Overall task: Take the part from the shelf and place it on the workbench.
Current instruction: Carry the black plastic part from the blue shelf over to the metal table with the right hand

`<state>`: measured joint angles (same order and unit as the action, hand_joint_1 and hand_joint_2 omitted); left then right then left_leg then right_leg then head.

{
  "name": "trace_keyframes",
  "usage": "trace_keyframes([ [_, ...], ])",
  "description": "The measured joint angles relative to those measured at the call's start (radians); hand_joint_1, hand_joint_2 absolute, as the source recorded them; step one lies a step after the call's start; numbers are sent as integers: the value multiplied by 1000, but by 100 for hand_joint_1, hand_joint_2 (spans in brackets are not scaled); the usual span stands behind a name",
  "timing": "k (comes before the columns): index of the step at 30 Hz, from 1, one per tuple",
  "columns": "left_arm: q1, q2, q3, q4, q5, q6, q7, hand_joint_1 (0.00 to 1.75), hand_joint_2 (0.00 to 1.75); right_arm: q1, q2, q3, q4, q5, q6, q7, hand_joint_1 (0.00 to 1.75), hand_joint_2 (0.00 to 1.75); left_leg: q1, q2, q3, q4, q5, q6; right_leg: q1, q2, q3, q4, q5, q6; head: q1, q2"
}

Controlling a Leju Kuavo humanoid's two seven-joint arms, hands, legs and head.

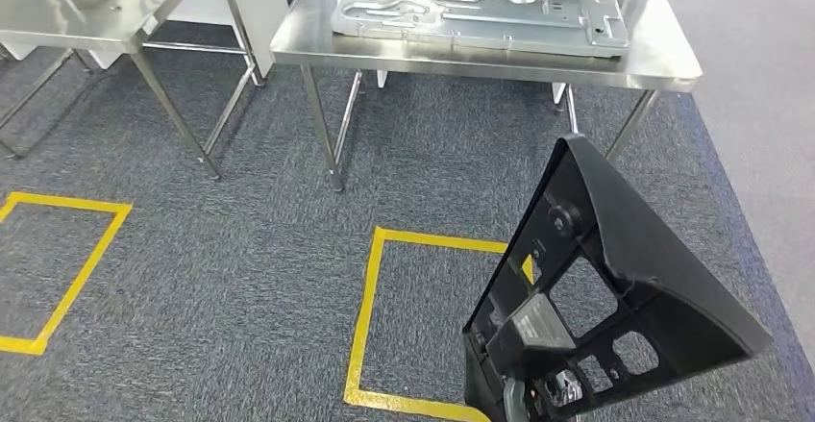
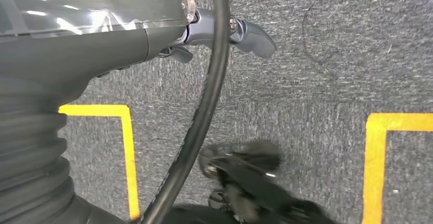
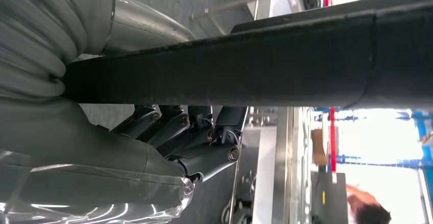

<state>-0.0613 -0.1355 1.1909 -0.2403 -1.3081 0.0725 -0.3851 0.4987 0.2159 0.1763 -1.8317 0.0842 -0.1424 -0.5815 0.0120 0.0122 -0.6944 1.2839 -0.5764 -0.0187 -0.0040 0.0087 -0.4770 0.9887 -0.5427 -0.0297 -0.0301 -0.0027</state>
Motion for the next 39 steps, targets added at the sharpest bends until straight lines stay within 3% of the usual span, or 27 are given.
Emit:
trace_keyframes([
  [2, 5, 0, 0, 0, 0, 1, 2, 0, 175, 1, 0, 2, 2, 2, -5, 3, 175, 175, -1, -5, 10, -93, 96, 9, 1, 10, 34, 0, -27, 2, 0, 0],
  [4, 5, 1, 1, 0, 0, 1, 4, 0, 175, -1, 0, 4, 3, 4, -8, 4, 175, 175, -7, -11, 43, -188, 148, 18, 2, 17, 59, -1, -52, 11, 0, 0],
  [6, 3, 2, 2, 0, -1, 1, 7, 0, 175, -2, 0, 8, 4, 6, -13, 5, 175, 175, -13, -14, 64, -215, 132, 27, 1, 22, 73, -5, -64, 24, 0, 0],
  [8, 0, 2, 2, 0, -2, 1, 10, 0, 175, -3, 0, 12, 4, 9, -20, 6, 175, 175, -12, -14, 82, -233, 118, 39, 0, 22, 68, 20, -51, 36, 0, 0],
  [9, -1, 1, 2, 0, -2, 1, 11, 0, 175, -4, -1, 13, 4, 11, -24, 7, 175, 175, -9, -14, 97, -243, 111, 45, 1, 18, 47, 63, -34, 42, 0, 0],
  [11, -1, 1, 2, 0, -4, 1, 14, 0, 175, -7, -2, 15, 4, 16, -32, 8, 175, 175, -3, -13, 132, -266, 98, 54, -1, 8, -33, 186, -21, 52, 0, 0],
  [13, 1, 1, 2, 0, -6, 1, 16, 0, 175, -7, -4, 17, 5, 23, -45, 10, 175, 175, -3, -13, 166, -279, 79, 56, -7, 2, -127, 283, -65, 60, 0, 0],
  [15, 4, 1, 2, 0, -9, 1, 17, 0, 175, -6, -5, 18, 6, 43, -73, 18, 175, 175, -1, -15, 203, -284, 53, 54, -11, -1, -192, 299, -112, 66, 0, 0],
  [16, 5, 1, 2, 0, -10, 1, 18, 0, 175, -6, -6, 18, 6, 59, -92, 23, 175, 175, -1, -15, 223, -284, 38, 52, -12, -2, -207, 273, -109, 69, 0, 0],
  [17, 6, 1, 2, 0, -11, 0, 18, 0, 175, -6, -6, 19, 5, 79, -115, 30, 175, 175, 0, -15, 243, -284, 22, 50, -12, -5, -211, 227, -76, 67, 0, 0],
  [19, 8, 1, 2, 1, -13, -3, 18, 0, 175, -7, -7, 21, 0, 114, -162, 45, 175, 175, -1, -14, 275, -287, -8, 44, -7, -14, -211, 122, 52, 56, 0, 0],
  [20, 7, 1, 2, 1, -14, -5, 17, 0, 175, -9, -8, 24, -5, 130, -184, 54, 175, 175, -1, -14, 286, -291, -21, 37, -3, -17, -209, 88, 101, 48, 0, 0],
  [21, 7, 1, 2, 2, -15, -7, 17, 0, 175, -10, -9, 28, -12, 143, -203, 61, 175, 175, -2, -13, 300, -296, -27, 30, 1, -17, -206, 69, 128, 40, 0, 0],
  [23, 2, 3, 2, 2, -18, -10, 15, 0, 175, -17, -10, 36, -30, 170, -236, 76, 175, 175, -2, -10, 314, -289, -18, 14, 2, -9, -183, 56, 114, 24, 0, 0],
  [25, -2, 5, 2, 2, -22, -12, 14, 0, 175, -26, -10, 40, -45, 198, -270, 93, 175, 175, -1, -10, 286, -209, 15, 4, -1, -4, -142, 35, 98, 8, 0, 0],
  [27, -4, 7, 1, 2, -27, -12, 15, 0, 175, -35, -10, 40, -52, 237, -312, 116, 175, 175, 2, -11, 209, -82, 6, 0, -2, -3, -99, 19, 75, -2, 0, 0],
  [29, 0, 8, 1, 2, -31, -13, 17, 0, 175, -41, -11, 39, -56, 286, -355, 141, 175, 175, 3, -11, 126, -10, -75, -5, -1, 2, -62, 15, 46, -5, 0, 0],
  [30, 2, 9, 1, 2, -32, -13, 18, 0, 175, -43, -11, 38, -58, 310, -374, 152, 175, 175, 3, -11, 96, -7, -118, -7, -1, 6, -41, 15, 29, -4, 0, 0],
  [31, 4, 10, 1, 2, -33, -13, 19, 0, 175, -45, -11, 36, -60, 330, -391, 161, 175, 175, 3, -11, 74, -26, -141, -8, -2, 9, -19, 15, 12, -3, 0, 0],
  [32, 6, 10, 1, 2, -34, -13, 20, 0, 175, -46, -11, 34, -62, 344, -402, 167, 175, 175, 3, -11, 59, -62, -131, -9, -2, 11, 4, 15, -7, 0, 0, 0],
  [33, 9, 11, 1, 2, -34, -13, 20, 0, 175, -48, -11, 33, -64, 354, -410, 171, 175, 175, 3, -11, 49, -108, -74, -7, -2, 12, 25, 15, -26, 3, 0, 0],
  [35, 14, 12, 1, 3, -36, -14, 21, 0, 175, -51, -12, 30, -66, 384, -432, 181, 175, 175, -2, -11, 42, -180, 77, 2, 0, 16, 59, 21, -63, 13, 0, 0],
  [36, 15, 12, 1, 3, -38, -15, 22, 0, 175, -53, -12, 27, -70, 417, -453, 190, 175, 175, -6, -11, 43, -194, 127, 10, 0, 18, 71, 20, -77, 20, 0, 0],
  [37, 13, 12, 1, 3, -41, -16, 23, 0, 175, -56, -13, 23, -77, 462, -479, 202, 175, 175, -10, -11, 49, -199, 138, 18, 1, 20, 79, 25, -82, 27, 0, 0],
  [39, 6, 13, -1, 3, -49, -17, 23, 0, 175, -69, -12, 0, -99, 588, -526, 226, 175, 175, -9, -13, 71, -211, 124, 34, -1, 18, 63, 71, -56, 39, 0, 0],
])
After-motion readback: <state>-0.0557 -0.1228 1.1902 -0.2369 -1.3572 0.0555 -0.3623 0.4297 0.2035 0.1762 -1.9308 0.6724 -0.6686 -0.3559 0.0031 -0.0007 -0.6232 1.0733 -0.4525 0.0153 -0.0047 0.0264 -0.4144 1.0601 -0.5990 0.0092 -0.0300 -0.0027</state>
